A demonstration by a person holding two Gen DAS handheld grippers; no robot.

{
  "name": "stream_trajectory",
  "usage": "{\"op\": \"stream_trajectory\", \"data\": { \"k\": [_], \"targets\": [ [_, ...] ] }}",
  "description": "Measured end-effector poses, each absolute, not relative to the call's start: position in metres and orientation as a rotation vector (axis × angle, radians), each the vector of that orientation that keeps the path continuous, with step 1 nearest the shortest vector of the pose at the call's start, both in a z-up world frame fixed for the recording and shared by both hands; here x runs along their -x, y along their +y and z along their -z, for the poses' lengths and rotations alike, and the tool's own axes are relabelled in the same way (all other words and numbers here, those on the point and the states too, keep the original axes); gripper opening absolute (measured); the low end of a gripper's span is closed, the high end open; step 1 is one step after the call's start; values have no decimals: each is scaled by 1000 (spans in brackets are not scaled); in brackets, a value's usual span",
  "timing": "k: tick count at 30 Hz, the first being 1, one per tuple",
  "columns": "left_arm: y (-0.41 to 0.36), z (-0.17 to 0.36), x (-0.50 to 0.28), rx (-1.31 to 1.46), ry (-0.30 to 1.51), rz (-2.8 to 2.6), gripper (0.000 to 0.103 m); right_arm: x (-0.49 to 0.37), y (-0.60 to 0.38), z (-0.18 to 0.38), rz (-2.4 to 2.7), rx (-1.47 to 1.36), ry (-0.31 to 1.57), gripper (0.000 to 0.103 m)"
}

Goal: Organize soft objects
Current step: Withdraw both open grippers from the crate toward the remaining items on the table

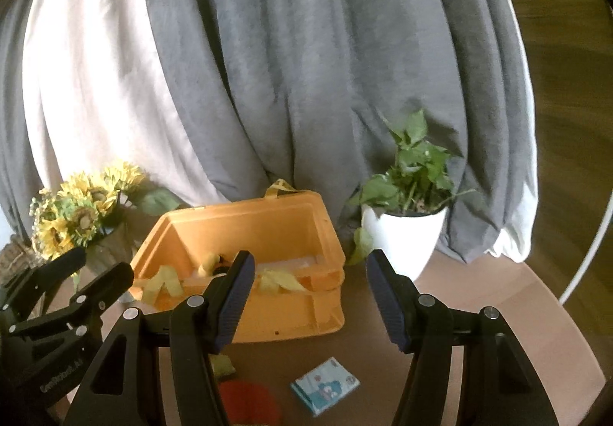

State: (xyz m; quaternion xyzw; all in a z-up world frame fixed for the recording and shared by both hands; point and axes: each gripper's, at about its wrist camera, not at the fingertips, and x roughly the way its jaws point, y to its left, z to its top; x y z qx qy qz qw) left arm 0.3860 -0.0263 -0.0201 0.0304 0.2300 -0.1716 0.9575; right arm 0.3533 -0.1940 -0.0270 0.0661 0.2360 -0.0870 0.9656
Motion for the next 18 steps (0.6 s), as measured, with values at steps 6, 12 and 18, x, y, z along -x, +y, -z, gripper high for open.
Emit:
{"op": "stream_trajectory", "data": {
  "k": [6, 12, 18],
  "targets": [
    [-25, 26, -370, -83, 480, 361, 77, -331, -192, 35, 197, -153, 493, 62],
    [-23, 39, -361, -84, 503, 380, 80, -316, -190, 48, 216, -177, 523, 62],
    [-28, 52, -356, -88, 547, 422, 80, -302, -190, 60, 235, -192, 545, 62]
  ]
}}
